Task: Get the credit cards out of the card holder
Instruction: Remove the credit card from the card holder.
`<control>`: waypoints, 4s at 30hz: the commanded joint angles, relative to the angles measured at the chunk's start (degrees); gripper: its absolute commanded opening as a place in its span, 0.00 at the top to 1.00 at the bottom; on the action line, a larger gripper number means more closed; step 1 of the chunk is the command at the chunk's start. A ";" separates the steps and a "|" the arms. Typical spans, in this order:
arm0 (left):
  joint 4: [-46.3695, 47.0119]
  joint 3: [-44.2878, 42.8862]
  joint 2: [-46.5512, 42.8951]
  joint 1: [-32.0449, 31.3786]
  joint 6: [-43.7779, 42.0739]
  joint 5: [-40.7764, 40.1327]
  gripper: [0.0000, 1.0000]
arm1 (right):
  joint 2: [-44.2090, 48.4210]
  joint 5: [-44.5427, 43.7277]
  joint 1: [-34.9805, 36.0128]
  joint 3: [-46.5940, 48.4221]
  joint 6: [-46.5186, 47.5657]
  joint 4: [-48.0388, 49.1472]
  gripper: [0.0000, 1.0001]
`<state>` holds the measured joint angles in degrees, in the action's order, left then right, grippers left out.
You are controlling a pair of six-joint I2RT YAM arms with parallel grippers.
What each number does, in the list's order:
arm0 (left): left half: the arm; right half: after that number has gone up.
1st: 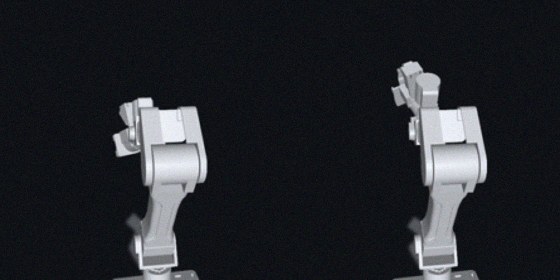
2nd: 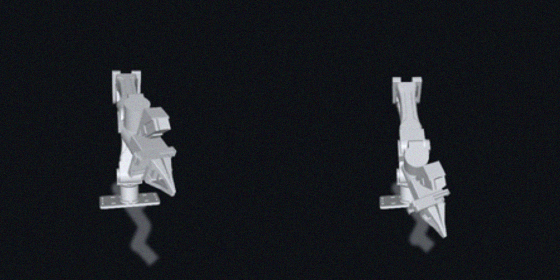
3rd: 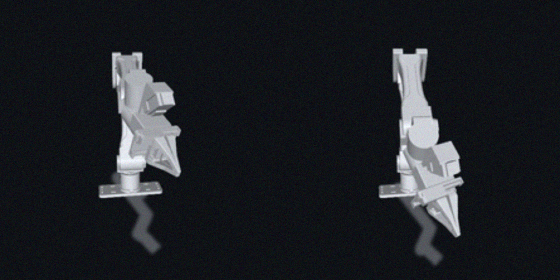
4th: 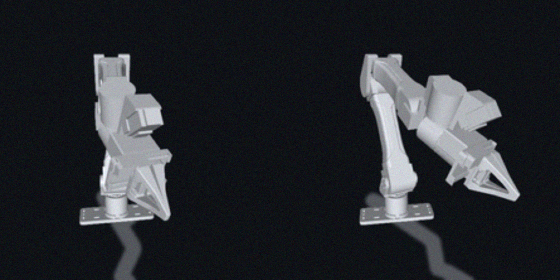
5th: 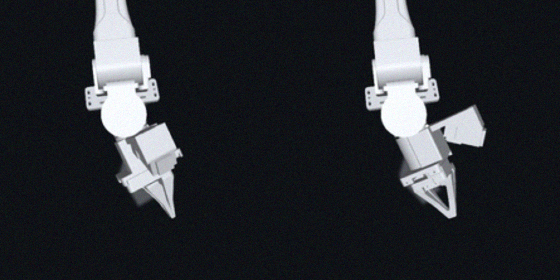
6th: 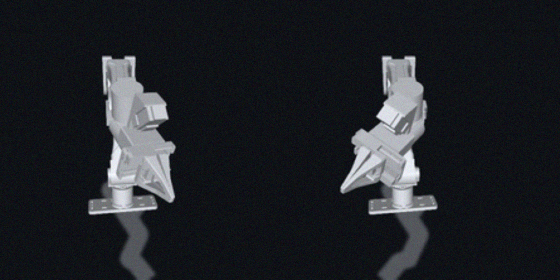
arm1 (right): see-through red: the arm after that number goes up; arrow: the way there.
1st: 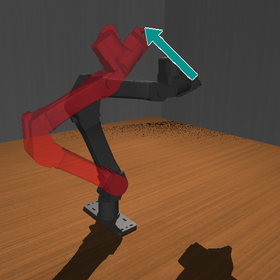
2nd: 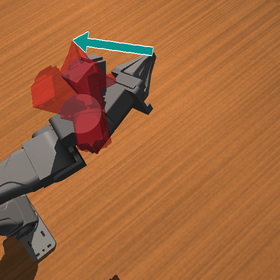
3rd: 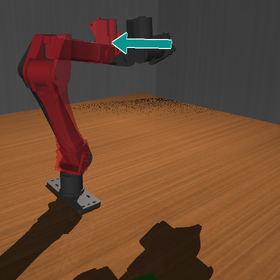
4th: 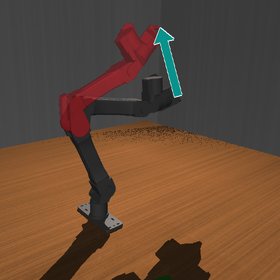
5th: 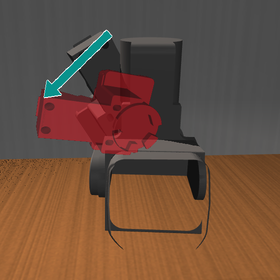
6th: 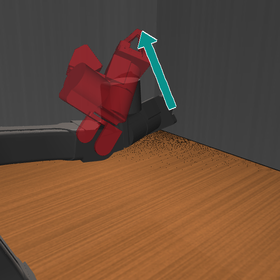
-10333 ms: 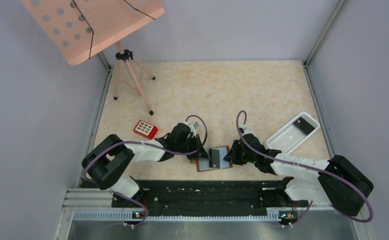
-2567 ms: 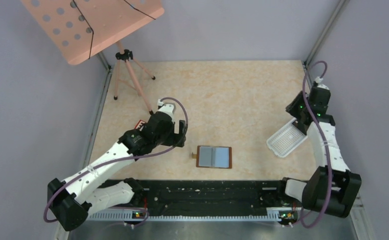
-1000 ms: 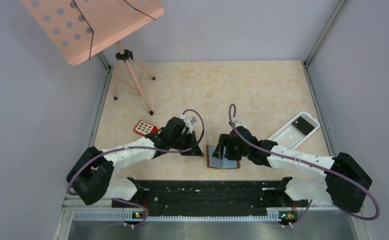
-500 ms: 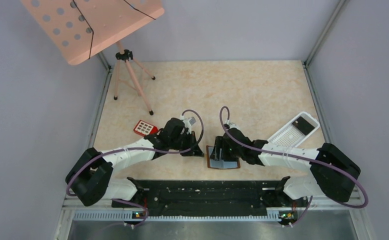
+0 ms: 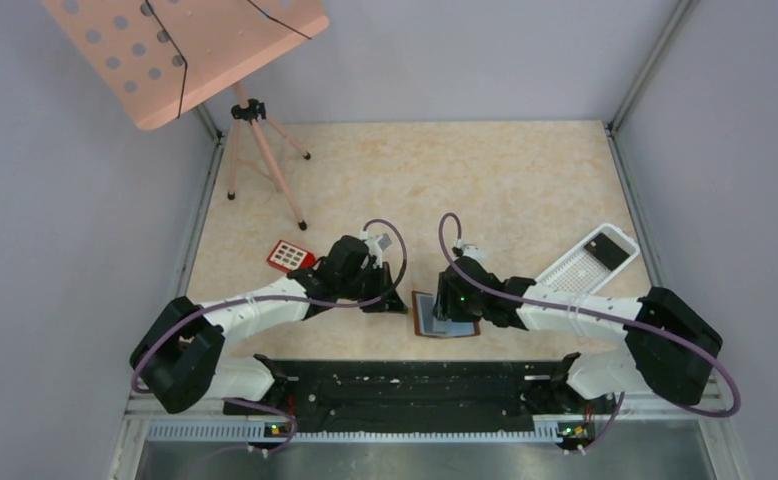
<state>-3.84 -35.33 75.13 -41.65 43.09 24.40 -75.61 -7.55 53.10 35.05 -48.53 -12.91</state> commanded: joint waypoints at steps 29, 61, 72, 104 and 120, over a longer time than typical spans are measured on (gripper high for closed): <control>0.29 -0.61 -2.71 -0.01 -0.92 -0.39 1.00 | 5.91 2.97 0.69 0.63 -0.37 4.68 0.38; 0.05 -0.93 -2.97 -0.01 -0.73 -0.77 1.00 | 0.86 6.61 0.64 -3.17 -0.73 8.25 0.40; -0.57 -0.80 -3.59 -0.07 -0.68 -1.38 1.00 | 2.69 -1.51 0.69 -0.89 0.84 -1.66 0.41; -0.30 -0.76 -3.97 -0.03 -0.36 -1.46 1.00 | 1.14 8.97 1.03 -3.54 -0.32 10.08 0.37; -0.76 -1.28 -3.64 -0.07 -0.51 -1.44 1.00 | 1.70 -0.22 1.68 -0.82 1.21 -0.34 0.41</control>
<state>-5.67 -35.33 72.47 -41.71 42.74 23.05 -74.81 -2.09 54.19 32.10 -48.23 -7.42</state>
